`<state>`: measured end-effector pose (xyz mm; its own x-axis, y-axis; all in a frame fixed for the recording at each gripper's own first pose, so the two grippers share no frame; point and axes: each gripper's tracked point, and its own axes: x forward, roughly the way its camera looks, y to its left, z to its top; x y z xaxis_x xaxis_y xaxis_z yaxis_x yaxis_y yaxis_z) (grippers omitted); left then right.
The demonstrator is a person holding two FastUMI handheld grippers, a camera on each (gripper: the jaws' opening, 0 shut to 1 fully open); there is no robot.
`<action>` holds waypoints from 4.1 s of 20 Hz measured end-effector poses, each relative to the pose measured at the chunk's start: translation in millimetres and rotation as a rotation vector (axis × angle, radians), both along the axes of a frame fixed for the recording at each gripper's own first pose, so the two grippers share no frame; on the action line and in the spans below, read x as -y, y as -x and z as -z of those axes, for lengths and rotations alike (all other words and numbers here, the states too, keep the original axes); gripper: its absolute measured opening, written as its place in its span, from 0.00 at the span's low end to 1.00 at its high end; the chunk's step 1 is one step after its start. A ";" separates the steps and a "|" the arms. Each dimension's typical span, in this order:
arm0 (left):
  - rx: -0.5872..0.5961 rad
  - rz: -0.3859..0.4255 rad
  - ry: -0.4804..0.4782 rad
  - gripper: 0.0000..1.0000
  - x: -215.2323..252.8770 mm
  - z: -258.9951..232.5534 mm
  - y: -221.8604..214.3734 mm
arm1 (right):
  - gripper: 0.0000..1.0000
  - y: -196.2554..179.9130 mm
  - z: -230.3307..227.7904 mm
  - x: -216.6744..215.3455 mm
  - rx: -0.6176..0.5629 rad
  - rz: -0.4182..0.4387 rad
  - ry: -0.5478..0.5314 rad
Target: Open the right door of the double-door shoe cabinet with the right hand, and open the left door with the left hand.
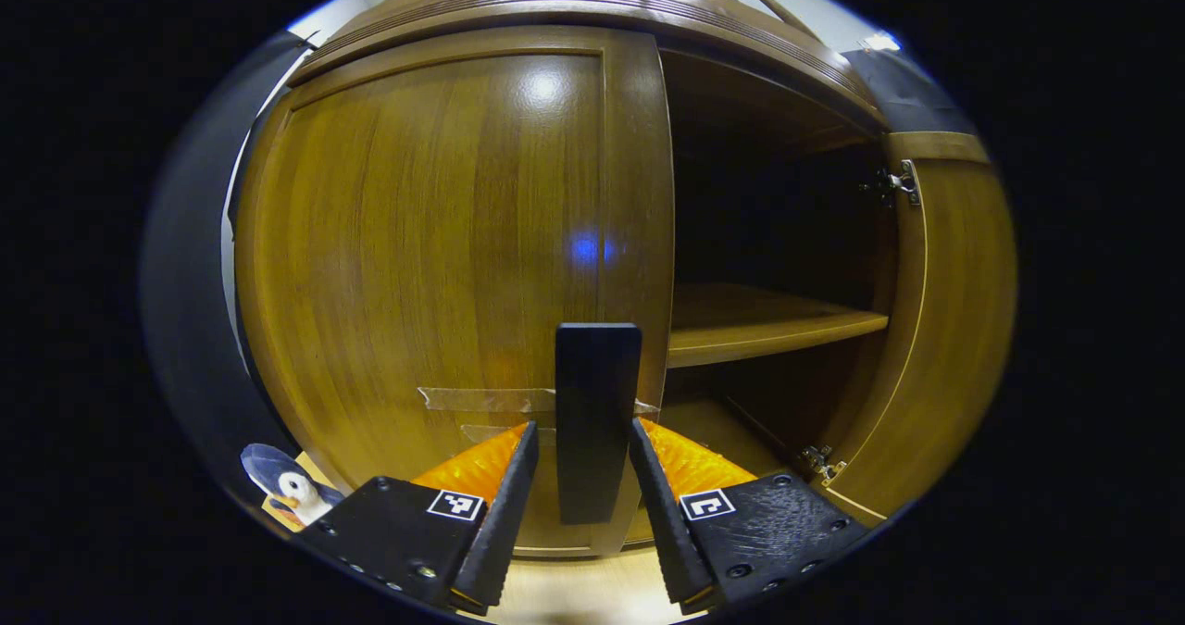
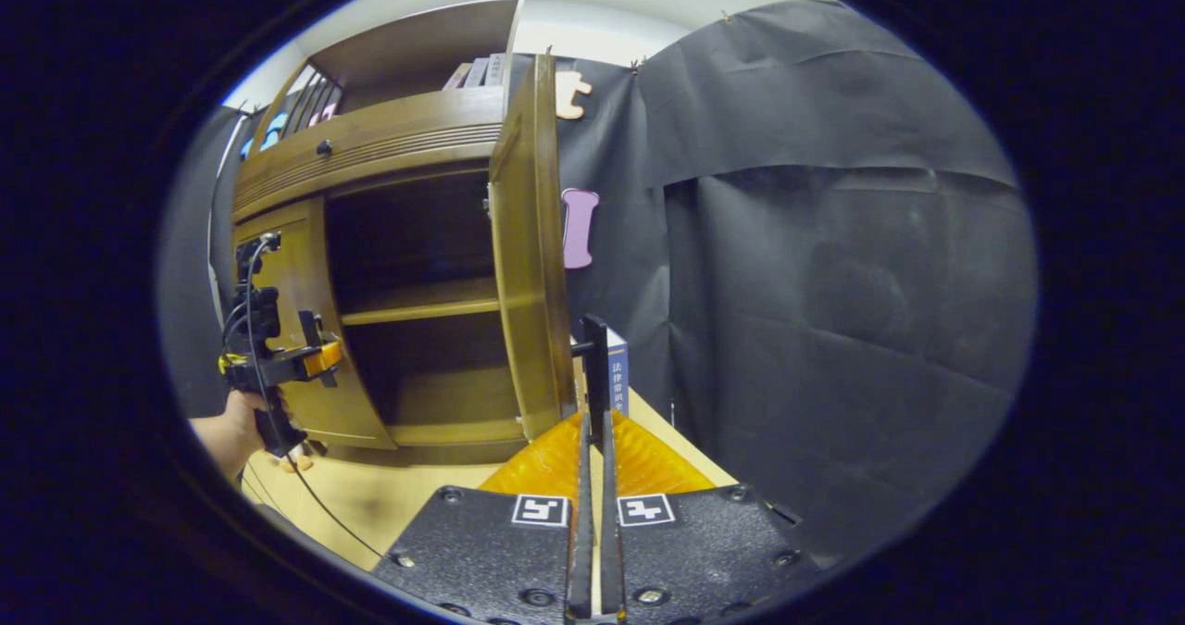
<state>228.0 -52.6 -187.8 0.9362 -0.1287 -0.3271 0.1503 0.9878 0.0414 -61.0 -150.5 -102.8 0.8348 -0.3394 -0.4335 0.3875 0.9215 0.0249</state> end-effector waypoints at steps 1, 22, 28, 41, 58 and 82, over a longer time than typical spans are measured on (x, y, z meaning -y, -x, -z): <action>-0.001 0.005 0.006 0.63 2.8 1.0 -0.3 | 0.08 1.5 -1.4 -2.9 0.000 -0.005 0.002; -0.017 -0.015 0.005 0.26 -11.3 -6.4 48.8 | 0.41 -18.5 13.5 -80.1 0.003 -0.210 -0.067; -0.018 -0.061 0.009 0.26 -23.9 -12.3 79.7 | 0.41 -30.0 22.4 -107.2 -0.003 -0.317 -0.080; -0.011 -0.108 -0.062 0.26 -65.4 -25.6 140.3 | 0.41 -60.8 35.3 -165.4 -0.007 -0.511 -0.122; -0.020 -0.255 -0.053 0.25 -134.2 -32.4 192.1 | 0.41 -70.9 50.8 -184.1 -0.051 -0.567 -0.148; -0.042 -0.291 0.014 0.22 -219.6 -41.4 214.7 | 0.41 -100.5 55.8 -222.3 -0.066 -0.599 -0.134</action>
<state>13.3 167.0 -146.3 0.9201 0.1380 -0.3665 -0.1378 0.9901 0.0269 39.5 71.8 -158.6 0.8335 0.2413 -0.4971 -0.1917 0.9700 0.1496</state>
